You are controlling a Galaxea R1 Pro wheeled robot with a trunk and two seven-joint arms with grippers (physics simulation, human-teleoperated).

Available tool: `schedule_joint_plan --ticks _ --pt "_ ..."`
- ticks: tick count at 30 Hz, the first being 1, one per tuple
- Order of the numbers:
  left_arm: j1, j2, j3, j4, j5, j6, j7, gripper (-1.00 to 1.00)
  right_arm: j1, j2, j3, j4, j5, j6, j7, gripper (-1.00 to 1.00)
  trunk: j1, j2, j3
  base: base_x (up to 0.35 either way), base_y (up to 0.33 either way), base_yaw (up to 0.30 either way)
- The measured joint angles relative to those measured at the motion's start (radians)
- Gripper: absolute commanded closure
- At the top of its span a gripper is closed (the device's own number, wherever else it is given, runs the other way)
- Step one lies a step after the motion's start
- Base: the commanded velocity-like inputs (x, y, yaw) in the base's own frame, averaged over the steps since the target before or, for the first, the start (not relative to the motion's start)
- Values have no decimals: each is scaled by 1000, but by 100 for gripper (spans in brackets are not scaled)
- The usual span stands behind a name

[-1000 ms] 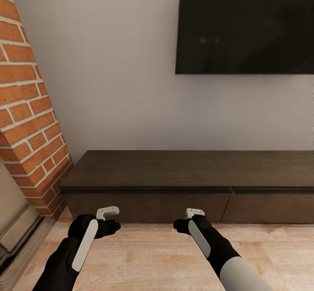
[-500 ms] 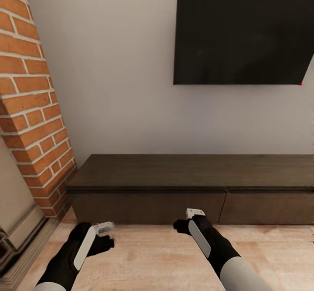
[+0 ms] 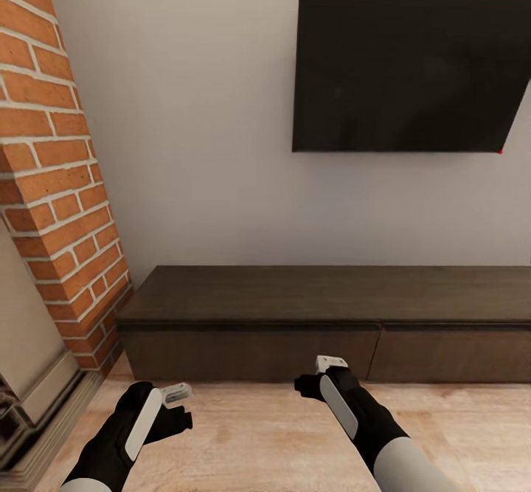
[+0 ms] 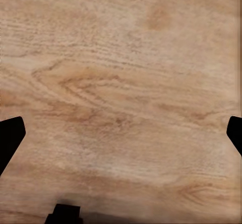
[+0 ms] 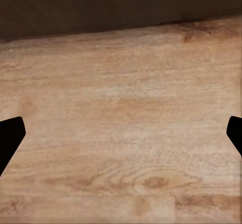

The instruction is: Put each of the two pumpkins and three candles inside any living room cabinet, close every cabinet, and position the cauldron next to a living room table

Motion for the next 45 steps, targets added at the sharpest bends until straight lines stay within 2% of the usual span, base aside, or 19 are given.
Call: schedule_joint_plan --ticks 9,19,45 --pt "0 -4 -4 -1 -1 1 0 -100 2 -7 0 -13 -1 6 1 -100 -34 63 24 -210 0 0" --pt "0 0 -1 0 0 1 0 -100 -1 -11 -1 -14 -3 41 5 -100 -73 133 41 -16 0 -31" --pt "0 -1 -2 0 1 1 0 -100 -1 -12 -1 -12 -3 46 5 -100 -172 315 89 -59 11 -1"
